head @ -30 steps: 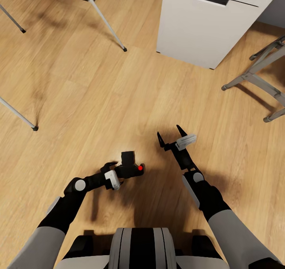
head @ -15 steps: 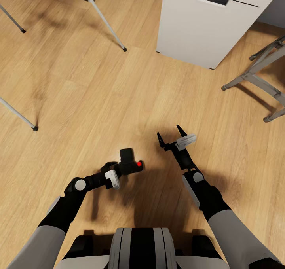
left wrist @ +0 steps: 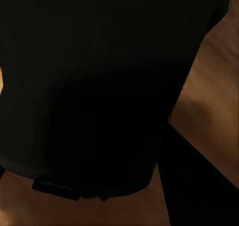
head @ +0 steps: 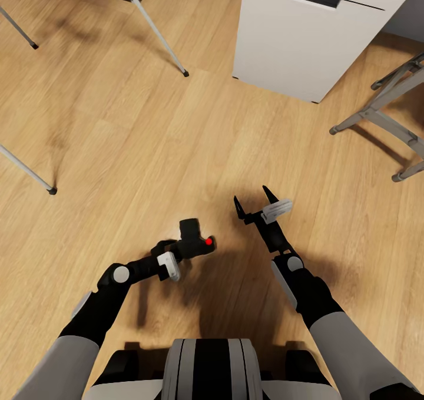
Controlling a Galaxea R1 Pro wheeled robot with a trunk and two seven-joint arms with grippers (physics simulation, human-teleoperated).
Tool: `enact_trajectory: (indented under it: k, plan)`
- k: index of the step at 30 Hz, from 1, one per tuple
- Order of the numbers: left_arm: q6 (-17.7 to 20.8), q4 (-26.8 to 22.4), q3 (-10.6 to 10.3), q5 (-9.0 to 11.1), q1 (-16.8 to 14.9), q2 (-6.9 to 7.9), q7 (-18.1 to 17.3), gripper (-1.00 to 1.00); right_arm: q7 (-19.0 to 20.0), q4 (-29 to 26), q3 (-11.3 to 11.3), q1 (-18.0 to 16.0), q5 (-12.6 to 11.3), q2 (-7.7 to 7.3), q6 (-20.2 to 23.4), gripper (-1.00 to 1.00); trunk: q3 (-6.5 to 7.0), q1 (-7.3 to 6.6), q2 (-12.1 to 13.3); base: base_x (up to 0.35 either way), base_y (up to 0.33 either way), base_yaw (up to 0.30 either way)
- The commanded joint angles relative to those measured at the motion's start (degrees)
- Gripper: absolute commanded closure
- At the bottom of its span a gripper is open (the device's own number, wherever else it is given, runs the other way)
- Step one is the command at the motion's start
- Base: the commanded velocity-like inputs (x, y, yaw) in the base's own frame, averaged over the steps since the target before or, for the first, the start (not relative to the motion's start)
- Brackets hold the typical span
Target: Attach the digital camera to the camera tripod in the bedroom.
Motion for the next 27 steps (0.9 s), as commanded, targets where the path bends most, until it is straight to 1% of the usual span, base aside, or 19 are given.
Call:
enact_trajectory:
  k: [1,6,11,13,16,17,19,20,21,24,25,26,27]
  plan:
    - [-0.65,-0.46,-0.06,-0.75,-0.01,0.01,0.07,1.00,0.20,0.03,0.12,-0.03,-0.34,-0.04,-0.13,-1.00,-0.02,-0.01,-0.01,0.000,0.000,0.000]
    - [-0.64,-3.13,0.03,-0.66,-0.01,0.00,-0.13,1.00,0.20,0.03,0.11,-0.03,-0.34,-0.04,-0.11,-1.00,-0.02,-0.01,-0.01,0.000,0.000,0.000]
    - [-0.55,-7.30,0.18,-0.62,-0.01,0.04,-0.41,1.00,0.15,0.03,0.11,-0.03,-0.34,-0.04,-0.16,-1.00,-0.02,-0.01,-0.01,0.000,0.000,0.000]
    - [-0.48,-10.65,0.51,-0.59,-0.01,0.06,-0.75,1.00,0.14,0.03,0.11,-0.03,-0.34,-0.04,-0.17,-1.00,-0.02,-0.01,-0.01,0.000,0.000,0.000]
    - [-0.23,-13.67,0.92,-0.48,-0.01,-0.04,-1.45,1.00,0.13,0.03,0.11,-0.03,-0.34,-0.04,-0.17,-1.00,-0.02,-0.01,-0.01,0.000,0.000,0.000]
    - [-0.02,-14.42,0.99,-0.35,-0.01,-0.09,-1.69,1.00,0.13,0.03,0.09,-0.03,-0.34,-0.04,-0.17,-1.00,-0.02,-0.01,-0.01,0.000,0.000,0.000]
    - [1.06,-16.52,1.16,0.77,-0.01,-0.29,-2.56,1.00,0.13,0.03,0.06,-0.03,-0.34,-0.04,-0.17,-1.00,-0.02,-0.01,-0.01,0.000,0.000,0.000]
    - [1.60,-17.05,1.20,1.46,-0.01,-0.34,-2.92,1.00,0.13,0.03,0.05,-0.03,-0.34,-0.04,-0.17,-1.00,-0.02,-0.01,-0.01,0.000,0.000,0.000]
    - [2.93,-17.91,1.25,3.37,-0.01,-0.41,-3.71,1.00,0.13,0.03,0.01,-0.03,-0.34,-0.04,-0.17,-1.00,-0.02,-0.01,-0.01,0.000,0.000,0.000]
    - [5.17,-18.80,1.30,7.45,-0.01,-0.47,-5.12,1.00,0.10,0.03,-0.03,-0.03,-0.34,-0.04,-0.17,-1.00,-0.02,-0.01,-0.01,0.000,0.000,0.000]
    - [6.60,-19.44,1.37,10.72,-0.01,-0.50,-6.02,1.00,0.11,0.03,-0.04,-0.03,-0.34,-0.04,-0.17,-1.00,-0.02,-0.01,-0.01,0.000,0.000,0.000]
    - [7.30,-19.81,1.41,12.44,-0.01,-0.49,-6.43,1.00,0.10,0.03,-0.06,-0.03,-0.36,-0.06,-0.17,-1.00,-0.02,-0.01,-0.01,0.000,0.000,0.000]
    - [8.60,-20.73,1.53,15.87,-0.01,-0.47,-7.07,1.00,0.08,0.03,-0.06,-0.03,-0.35,-0.09,-0.19,-1.00,-0.02,-0.01,-0.01,0.000,0.000,0.000]
